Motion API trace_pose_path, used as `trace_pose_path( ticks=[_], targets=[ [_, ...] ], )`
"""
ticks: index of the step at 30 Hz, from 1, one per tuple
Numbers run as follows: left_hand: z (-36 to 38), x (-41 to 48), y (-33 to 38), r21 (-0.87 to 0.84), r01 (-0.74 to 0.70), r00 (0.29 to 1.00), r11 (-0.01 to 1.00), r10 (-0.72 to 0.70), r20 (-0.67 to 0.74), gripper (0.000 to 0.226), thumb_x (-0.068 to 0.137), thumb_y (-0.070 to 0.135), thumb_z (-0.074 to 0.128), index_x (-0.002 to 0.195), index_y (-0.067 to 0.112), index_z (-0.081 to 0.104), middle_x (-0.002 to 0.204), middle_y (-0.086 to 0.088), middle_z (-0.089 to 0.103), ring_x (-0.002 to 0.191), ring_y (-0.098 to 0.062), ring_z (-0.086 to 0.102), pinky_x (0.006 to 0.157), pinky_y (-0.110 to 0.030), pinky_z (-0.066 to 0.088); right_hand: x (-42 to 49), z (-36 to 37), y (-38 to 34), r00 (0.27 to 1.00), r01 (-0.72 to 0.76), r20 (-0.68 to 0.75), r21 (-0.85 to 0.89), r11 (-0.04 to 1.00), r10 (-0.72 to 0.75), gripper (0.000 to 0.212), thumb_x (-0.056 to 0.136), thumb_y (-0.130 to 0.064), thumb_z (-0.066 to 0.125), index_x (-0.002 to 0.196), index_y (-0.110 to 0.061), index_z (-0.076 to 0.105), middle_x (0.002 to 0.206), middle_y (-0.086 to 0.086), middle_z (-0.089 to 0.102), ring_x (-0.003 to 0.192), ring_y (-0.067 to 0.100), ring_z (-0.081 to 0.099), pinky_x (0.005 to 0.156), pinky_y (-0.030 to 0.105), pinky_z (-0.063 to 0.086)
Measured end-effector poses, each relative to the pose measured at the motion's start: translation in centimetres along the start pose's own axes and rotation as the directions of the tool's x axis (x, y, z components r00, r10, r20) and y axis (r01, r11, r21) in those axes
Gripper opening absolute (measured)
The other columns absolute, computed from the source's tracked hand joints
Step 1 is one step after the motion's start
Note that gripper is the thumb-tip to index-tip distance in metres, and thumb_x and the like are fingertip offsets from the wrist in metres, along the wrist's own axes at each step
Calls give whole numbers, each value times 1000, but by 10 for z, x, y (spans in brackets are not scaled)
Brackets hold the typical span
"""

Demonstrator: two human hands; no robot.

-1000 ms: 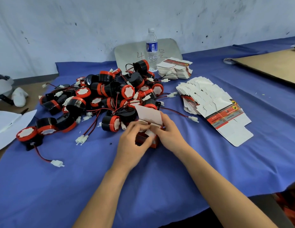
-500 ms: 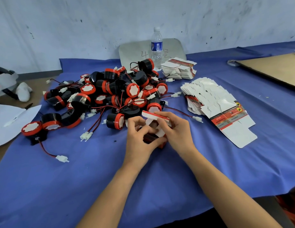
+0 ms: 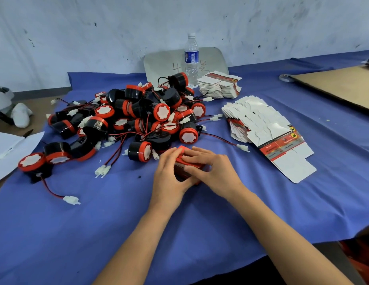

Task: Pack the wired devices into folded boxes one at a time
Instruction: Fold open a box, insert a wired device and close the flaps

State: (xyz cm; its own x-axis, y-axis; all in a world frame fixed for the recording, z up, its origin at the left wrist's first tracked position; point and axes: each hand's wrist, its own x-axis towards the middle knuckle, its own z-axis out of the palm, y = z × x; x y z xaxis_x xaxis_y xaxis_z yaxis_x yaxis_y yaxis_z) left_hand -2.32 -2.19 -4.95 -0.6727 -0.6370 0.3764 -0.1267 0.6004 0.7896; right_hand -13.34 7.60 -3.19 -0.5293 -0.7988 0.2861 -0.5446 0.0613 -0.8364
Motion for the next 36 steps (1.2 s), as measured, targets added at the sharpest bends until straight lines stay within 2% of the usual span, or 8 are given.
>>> trace_pose_path(
  ticks=[3, 7, 12, 19, 22, 25, 31, 36],
  targets=[
    [0, 0, -2, 30, 1, 1000, 1000, -1, 8, 71, 74, 17, 82, 138, 20, 52, 142, 11, 44, 128, -2, 40, 91, 6, 25, -2, -3, 0, 997, 35, 69, -164, 986, -24, 36, 89, -35, 66, 125, -30, 64, 137, -19, 52, 140, 4, 31, 115, 38, 30],
    [-4, 3, -4, 39, 10, 998, 999, -12, 61, 80, 73, 25, 83, 143, 22, 45, 152, 16, 31, 127, 12, 27, 93, 8, 21, -8, -5, 3, 987, 131, 137, -343, 930, -88, 36, 101, -36, 46, 136, -35, 52, 148, -23, 38, 145, 7, 21, 118, 38, 22],
    [-10, 5, -9, 0, 20, 994, 1000, -19, 111, 85, 72, 22, 84, 145, 24, 41, 144, 30, 28, 116, 37, 20, 96, 6, 22, -10, -11, 7, 968, 81, 242, -44, 996, -68, 40, 103, -14, 38, 140, -27, 46, 152, -17, 33, 146, 5, 13, 119, 23, 12],
    [-10, 4, -12, -12, 21, 993, 1000, -20, 112, 84, 72, 20, 84, 145, 26, 42, 150, 22, 34, 133, 15, 27, 105, -3, 25, -11, -11, 9, 973, 126, 178, 113, 986, -144, 37, 99, -4, 46, 130, -21, 57, 147, -9, 44, 138, 8, 33, 117, 36, 26],
    [-11, 4, -11, -16, 1, 994, 1000, 1, 112, 81, 72, 20, 84, 142, 29, 45, 150, 21, 35, 130, 20, 28, 104, -3, 26, -9, -12, 12, 975, 118, 167, 183, 976, -149, 34, 98, -5, 48, 128, -15, 61, 145, -6, 48, 137, 10, 39, 114, 40, 33],
    [-11, 3, -10, -28, -23, 993, 999, 26, 116, 77, 72, 18, 84, 138, 34, 47, 148, 21, 35, 123, 30, 24, 99, 2, 24, -8, -11, 16, 974, 144, 145, 192, 971, -173, 31, 98, -7, 50, 126, -16, 62, 143, -4, 50, 135, 10, 43, 111, 40, 38],
    [-14, 3, -10, -36, -24, 992, 999, 28, 126, 76, 73, 19, 83, 133, 44, 43, 146, 27, 32, 122, 31, 23, 98, 3, 24, -5, -9, 20, 974, 138, 147, 213, 967, -172, 30, 97, -14, 53, 125, -19, 62, 141, -7, 51, 133, 6, 45, 108, 26, 39],
    [-13, 3, -9, -30, -20, 991, 999, 24, 130, 77, 73, 19, 83, 136, 40, 44, 145, 30, 30, 122, 32, 22, 96, 4, 23, -3, -11, 22, 971, 142, 161, 195, 971, -175, 30, 94, -15, 57, 124, -16, 63, 139, -9, 53, 134, 5, 43, 109, 26, 38]
  ],
)
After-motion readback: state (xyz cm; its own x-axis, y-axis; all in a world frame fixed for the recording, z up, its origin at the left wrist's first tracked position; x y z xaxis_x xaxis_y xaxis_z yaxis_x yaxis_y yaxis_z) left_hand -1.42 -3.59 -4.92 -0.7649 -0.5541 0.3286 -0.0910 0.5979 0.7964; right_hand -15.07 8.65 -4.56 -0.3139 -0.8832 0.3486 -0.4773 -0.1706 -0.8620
